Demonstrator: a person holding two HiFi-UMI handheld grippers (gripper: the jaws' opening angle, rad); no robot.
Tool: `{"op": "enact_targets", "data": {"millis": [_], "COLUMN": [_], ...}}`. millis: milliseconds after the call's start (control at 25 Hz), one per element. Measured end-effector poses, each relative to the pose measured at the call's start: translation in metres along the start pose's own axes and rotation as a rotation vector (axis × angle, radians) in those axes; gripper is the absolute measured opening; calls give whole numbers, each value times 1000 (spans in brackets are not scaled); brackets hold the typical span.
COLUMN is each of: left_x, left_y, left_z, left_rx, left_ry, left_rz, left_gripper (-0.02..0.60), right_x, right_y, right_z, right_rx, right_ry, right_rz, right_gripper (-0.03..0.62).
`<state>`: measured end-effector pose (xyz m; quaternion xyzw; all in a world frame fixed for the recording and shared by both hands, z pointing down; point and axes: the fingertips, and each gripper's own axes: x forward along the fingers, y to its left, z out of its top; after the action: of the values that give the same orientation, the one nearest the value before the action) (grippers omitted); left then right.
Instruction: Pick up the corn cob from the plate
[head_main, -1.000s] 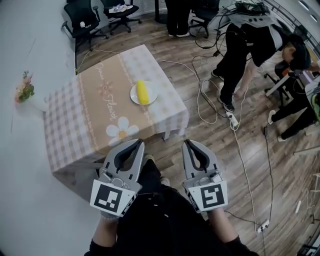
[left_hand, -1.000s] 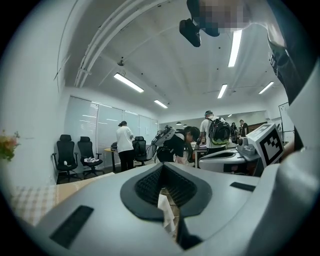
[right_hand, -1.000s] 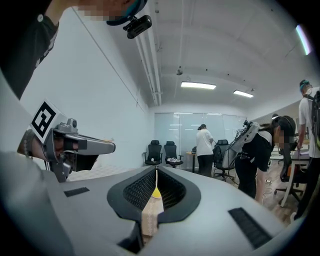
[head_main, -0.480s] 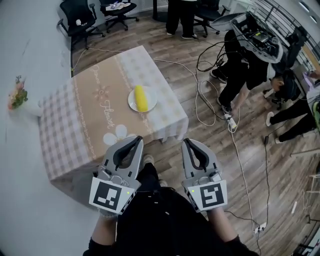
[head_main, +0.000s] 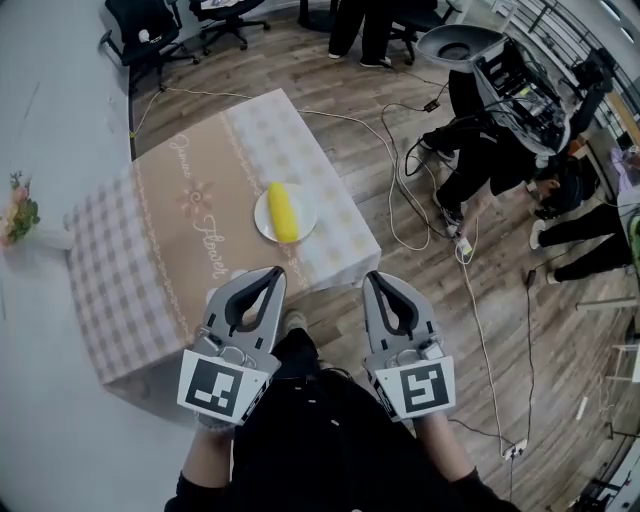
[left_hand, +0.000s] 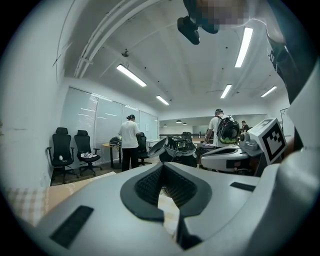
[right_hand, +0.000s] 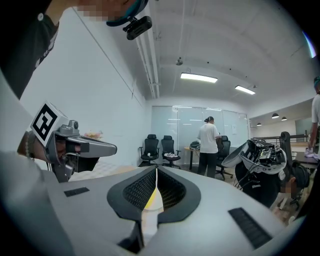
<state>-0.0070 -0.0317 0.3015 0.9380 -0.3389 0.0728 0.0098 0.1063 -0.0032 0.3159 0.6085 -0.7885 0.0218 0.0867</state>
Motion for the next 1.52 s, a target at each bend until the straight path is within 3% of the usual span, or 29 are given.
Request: {"op": "enact_targets", "data": {"millis": [160,480,640,1080,1520], "left_x": [1,27,34,52,77], "left_y": [-8,36,57,98,106], "left_z": [-8,-12,-15,-35,-63], "left_rx": [12,-31,-16,-104,-112], "left_ry": [-19,18,-1,92,172], "left_rz": [-2,-21,-24,-4,-32], "left_gripper": [12,12,12,12,14], "right_x": [-11,40,60,107,125], "right_y": [-2,-2,0,8,3], "right_z": [-8,-3,0,-1,-10], "right_rx": [-3,-4,-10,-15,-11], "right_ry": [8,34,42,84,124], "right_rz": [-3,-12,-15,-10,-4], "right_gripper": [44,44,44,43,44]}}
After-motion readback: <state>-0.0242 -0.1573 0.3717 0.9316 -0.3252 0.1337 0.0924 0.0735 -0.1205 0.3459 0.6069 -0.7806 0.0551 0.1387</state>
